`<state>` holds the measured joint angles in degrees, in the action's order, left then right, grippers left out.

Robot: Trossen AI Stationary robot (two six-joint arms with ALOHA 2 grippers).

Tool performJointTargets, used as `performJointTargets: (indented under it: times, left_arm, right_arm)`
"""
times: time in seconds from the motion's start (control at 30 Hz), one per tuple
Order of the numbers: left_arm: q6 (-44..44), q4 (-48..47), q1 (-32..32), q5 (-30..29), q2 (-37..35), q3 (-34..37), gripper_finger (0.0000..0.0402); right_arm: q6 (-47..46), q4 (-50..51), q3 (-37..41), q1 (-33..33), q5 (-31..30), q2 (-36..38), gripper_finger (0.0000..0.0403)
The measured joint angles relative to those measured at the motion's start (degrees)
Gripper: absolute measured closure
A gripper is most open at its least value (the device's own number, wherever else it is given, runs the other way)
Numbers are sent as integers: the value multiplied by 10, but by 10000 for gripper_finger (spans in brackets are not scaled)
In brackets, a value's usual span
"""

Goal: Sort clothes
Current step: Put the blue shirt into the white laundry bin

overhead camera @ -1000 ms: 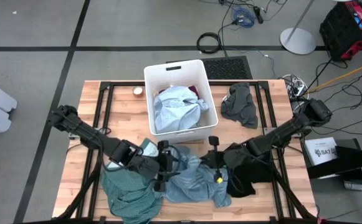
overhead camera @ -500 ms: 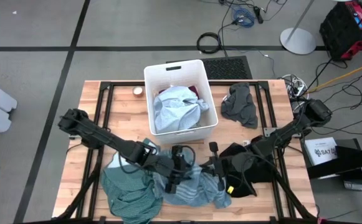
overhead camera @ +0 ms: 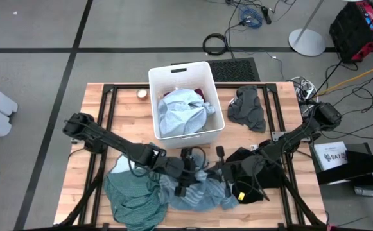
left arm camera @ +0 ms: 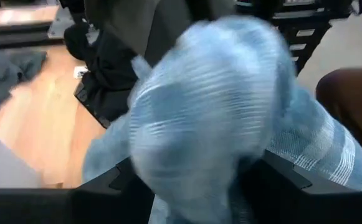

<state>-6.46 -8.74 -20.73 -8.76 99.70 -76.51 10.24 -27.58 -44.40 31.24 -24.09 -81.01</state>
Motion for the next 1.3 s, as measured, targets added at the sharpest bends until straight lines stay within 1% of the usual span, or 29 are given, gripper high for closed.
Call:
performJointTargets:
  times: [0.07,0.13,0.27,0.47,0.57,0.67,0.73,0.83,0.87,0.97,1.13,1.23,1.3]
  left_arm:
    - [-7,7,5,14,3,0,185]
    - [-5,34,9,29,11,0,185]
    - [10,74,12,53,24,0,185]
    - [23,85,16,55,40,0,186]
    - [23,85,16,55,48,0,201]
    - [23,84,16,55,48,0,243]
    - [23,83,16,48,48,0,286]
    - [24,79,16,39,47,0,365]
    - [24,78,16,38,47,0,378]
    - [24,75,17,39,47,-2,380]
    - [24,67,17,38,47,-3,382]
    - [24,67,17,38,45,-4,382]
    - [24,62,16,36,44,-5,382]
  right_arm:
    - [15,-10,0,0,-2,0,387]
    - [23,-14,0,0,-2,0,387]
    - [21,-7,0,0,-2,0,387]
    - [22,-4,0,0,-2,0,387]
    - [24,-3,0,0,-2,0,387]
    - [24,-1,0,0,-3,0,387]
    - [24,7,0,0,-4,0,387]
    - [19,23,-1,0,-5,0,384]
    - [16,29,-2,0,-5,0,381]
    - [16,52,-2,0,-9,1,356]
    - [-1,76,-2,0,-43,4,281]
    - [-1,88,-2,3,-60,26,234]
    - [-3,136,-7,10,-64,56,207]
